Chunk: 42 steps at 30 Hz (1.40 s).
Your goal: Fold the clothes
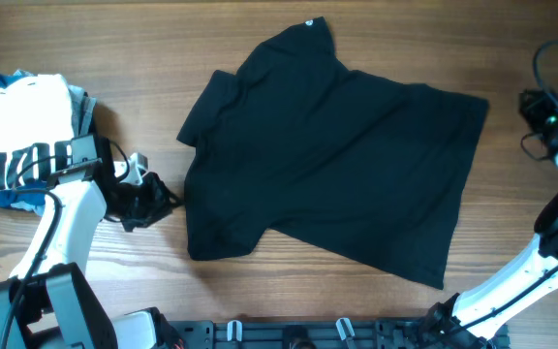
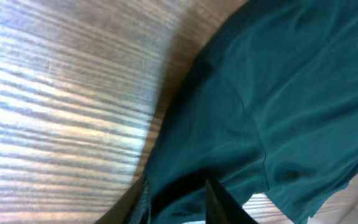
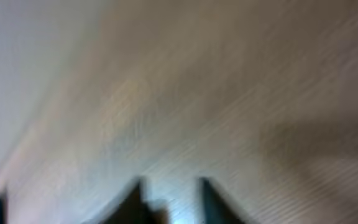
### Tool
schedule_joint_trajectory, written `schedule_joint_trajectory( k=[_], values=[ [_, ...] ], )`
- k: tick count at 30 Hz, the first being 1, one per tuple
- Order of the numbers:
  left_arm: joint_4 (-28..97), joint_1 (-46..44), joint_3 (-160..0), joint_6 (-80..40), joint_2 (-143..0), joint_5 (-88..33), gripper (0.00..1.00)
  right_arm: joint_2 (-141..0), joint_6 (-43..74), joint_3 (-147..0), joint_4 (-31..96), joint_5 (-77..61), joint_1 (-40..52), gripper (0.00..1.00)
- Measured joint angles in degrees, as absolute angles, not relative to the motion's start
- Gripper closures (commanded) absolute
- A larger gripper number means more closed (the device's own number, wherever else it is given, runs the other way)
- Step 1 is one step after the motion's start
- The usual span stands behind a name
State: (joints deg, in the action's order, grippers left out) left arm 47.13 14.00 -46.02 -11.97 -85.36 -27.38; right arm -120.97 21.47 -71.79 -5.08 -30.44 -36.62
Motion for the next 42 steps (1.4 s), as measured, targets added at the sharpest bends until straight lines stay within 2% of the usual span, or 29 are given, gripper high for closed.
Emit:
schedule_joint_trajectory(
  k=[2, 4, 8, 10, 11, 12, 13, 14, 20, 30, 31, 33, 34, 38, 41, 42],
  values=[
    [46.4, 14.0, -46.1, -12.1, -85.4, -27.6, 0.69, -121.0, 18.5, -71.7, 1.0, -32.2, -35.5, 0.35],
    [46.4, 13.8, -46.3, -12.1, -85.4, -27.8, 0.69, -121.0, 15.9, -71.7, 3.8, -33.0, -34.0, 0.35],
    [46.3, 12.8, -47.2, -12.1, -85.4, -28.0, 0.69, -121.1, 12.0, -71.7, 4.5, -33.3, -29.3, 0.43],
    [46.4, 11.9, -47.5, -12.1, -85.4, -28.0, 0.69, -121.1, 11.2, -71.7, 5.1, -31.3, -26.3, 0.59],
    [46.4, 11.7, -47.5, -12.1, -85.4, -28.0, 0.69, -121.1, 11.0, -71.8, 5.1, -30.5, -25.6, 0.62],
    [46.3, 11.3, -47.5, -12.1, -85.4, -28.0, 0.69, -121.1, 11.4, -71.8, 5.4, -28.9, -24.7, 0.74],
    [46.4, 11.0, -47.5, -12.1, -85.4, -28.0, 0.69, -121.1, 11.2, -71.8, 5.5, -27.4, -24.0, 0.92],
    [46.4, 10.6, -47.5, -12.1, -85.4, -28.0, 0.69, -121.1, 11.4, -71.8, 5.3, -26.3, -23.6, 0.96],
    [46.2, 9.6, -47.5, -12.1, -85.4, -28.1, 0.7, -121.8, 16.2, -71.8, 1.7, -23.2, -25.3, 0.96],
    [45.8, 9.0, -50.3, -12.0, -85.4, -28.4, 0.69, -121.5, 21.9, -73.7, -3.5, -28.8, -39.6, 0.96],
    [45.6, 8.5, -51.0, -11.7, -85.4, -28.7, 0.67, -121.5, 21.9, -73.7, -3.5, -30.1, -39.9, 0.79],
    [44.9, 7.0, -52.3, -10.4, -85.4, -29.3, 0.64, -121.5, 21.6, -73.7, -2.3, -33.5, -40.0, 0.54],
    [43.9, 5.4, -53.3, -9.5, -85.4, -29.6, 0.64, -121.5, 21.0, -73.9, -0.2, -36.0, -39.7, 0.51],
    [37.7, -0.1, -55.2, -7.9, -85.4, -29.9, 0.64, -121.3, 19.4, -74.4, 12.4, -36.5, -36.9, 0.5],
    [31.3, -2.3, -55.6, -7.5, -85.4, -29.6, 0.67, -120.9, 18.8, -74.4, 15.4, -33.9, -32.7, 0.66],
    [29.1, -2.6, -55.6, -7.5, -85.4, -29.2, 0.68, -120.8, 18.1, -74.4, 15.9, -32.7, -31.2, 0.64]
  ],
)
